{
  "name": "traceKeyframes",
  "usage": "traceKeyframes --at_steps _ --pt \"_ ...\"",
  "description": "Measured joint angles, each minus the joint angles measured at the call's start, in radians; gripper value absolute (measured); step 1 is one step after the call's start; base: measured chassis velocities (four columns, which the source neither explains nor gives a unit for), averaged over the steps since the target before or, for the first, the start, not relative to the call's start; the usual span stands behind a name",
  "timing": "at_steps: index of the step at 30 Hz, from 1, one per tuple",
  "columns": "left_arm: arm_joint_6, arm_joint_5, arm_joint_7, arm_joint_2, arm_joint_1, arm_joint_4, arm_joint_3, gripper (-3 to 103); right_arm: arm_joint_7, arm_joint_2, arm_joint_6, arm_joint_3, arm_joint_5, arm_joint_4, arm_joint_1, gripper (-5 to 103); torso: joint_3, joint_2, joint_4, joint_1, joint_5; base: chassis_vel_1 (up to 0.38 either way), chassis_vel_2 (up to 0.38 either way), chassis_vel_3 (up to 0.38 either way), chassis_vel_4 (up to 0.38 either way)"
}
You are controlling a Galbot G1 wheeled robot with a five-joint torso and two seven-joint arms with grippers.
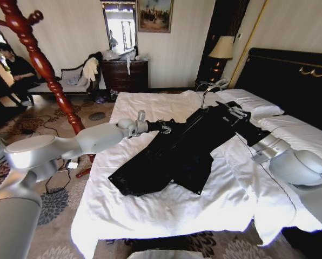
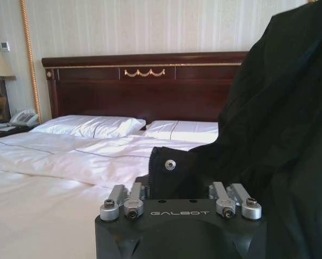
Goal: Pick up the clothes from the bed and hang them on the clothes hanger.
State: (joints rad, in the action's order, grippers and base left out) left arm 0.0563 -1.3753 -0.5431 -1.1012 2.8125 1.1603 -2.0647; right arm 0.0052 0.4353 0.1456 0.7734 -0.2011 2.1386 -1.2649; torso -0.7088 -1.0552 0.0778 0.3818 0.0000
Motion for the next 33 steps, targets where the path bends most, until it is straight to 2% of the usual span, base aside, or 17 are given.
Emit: traceKeyframes --at_steps 2,3,6,8,12,22,28,29,33 --pt "0.0 0.002 0.015 0.01 0.006 0.016 -0.005 40 0.0 0.003 0.0 -0.001 -0.003 -0.002 -0.002 22 0.0 0.0 0.0003 0.0 0.0001 0.0 0.0 0.0 0.0" --pt "0.0 0.002 0.015 0.01 0.006 0.016 -0.005 40 0.0 0.003 0.0 -0.001 -0.003 -0.002 -0.002 22 0.0 0.0 0.0003 0.0 0.0001 0.0 0.0 0.0 0.0" --pt "-0.001 0.002 0.052 0.036 0.01 0.052 -0.014 24 0.0 0.006 0.0 -0.002 -0.006 0.0 -0.007 22 0.0 0.0 -0.0002 0.0 -0.0001 0.0 0.0 0.0 0.0" --pt "-0.001 0.001 0.057 0.041 0.01 0.06 -0.015 24 0.0 0.006 0.0 -0.002 -0.006 0.001 -0.009 22 0.0 0.0 -0.0002 0.0 -0.0001 0.0 0.0 0.0 0.0" --pt "-0.003 -0.003 0.096 0.07 0.005 0.117 -0.02 3 0.0 0.005 0.0 0.0 -0.006 0.003 -0.016 22 0.0 0.0 0.0002 0.0 0.0 0.0 0.0 0.0 0.0" --pt "0.011 0.005 0.186 0.138 0.002 0.25 -0.041 0 0.006 0.028 -0.009 -0.005 -0.003 -0.01 -0.033 22 0.0 0.0 0.0003 0.0 0.0 0.0 0.0 0.0 0.0" --pt "0.002 -0.023 0.266 0.239 -0.037 0.412 -0.039 0 0.009 0.022 -0.044 -0.02 0.061 -0.013 -0.031 22 0.0 0.0 0.0001 0.0 -0.0002 0.0 0.0 0.0 0.0" --pt "0.002 -0.023 0.266 0.239 -0.037 0.412 -0.039 0 0.009 0.022 -0.044 -0.02 0.061 -0.013 -0.031 22 0.0 0.0 0.0001 0.0 -0.0002 0.0 0.0 0.0 0.0" --pt "-0.004 -0.058 0.315 0.324 -0.078 0.527 -0.034 0 0.01 0.011 -0.101 -0.033 0.118 -0.027 -0.018 22 0.0 0.0 0.0002 0.0 -0.0002 0.0 0.0 0.0 0.0"
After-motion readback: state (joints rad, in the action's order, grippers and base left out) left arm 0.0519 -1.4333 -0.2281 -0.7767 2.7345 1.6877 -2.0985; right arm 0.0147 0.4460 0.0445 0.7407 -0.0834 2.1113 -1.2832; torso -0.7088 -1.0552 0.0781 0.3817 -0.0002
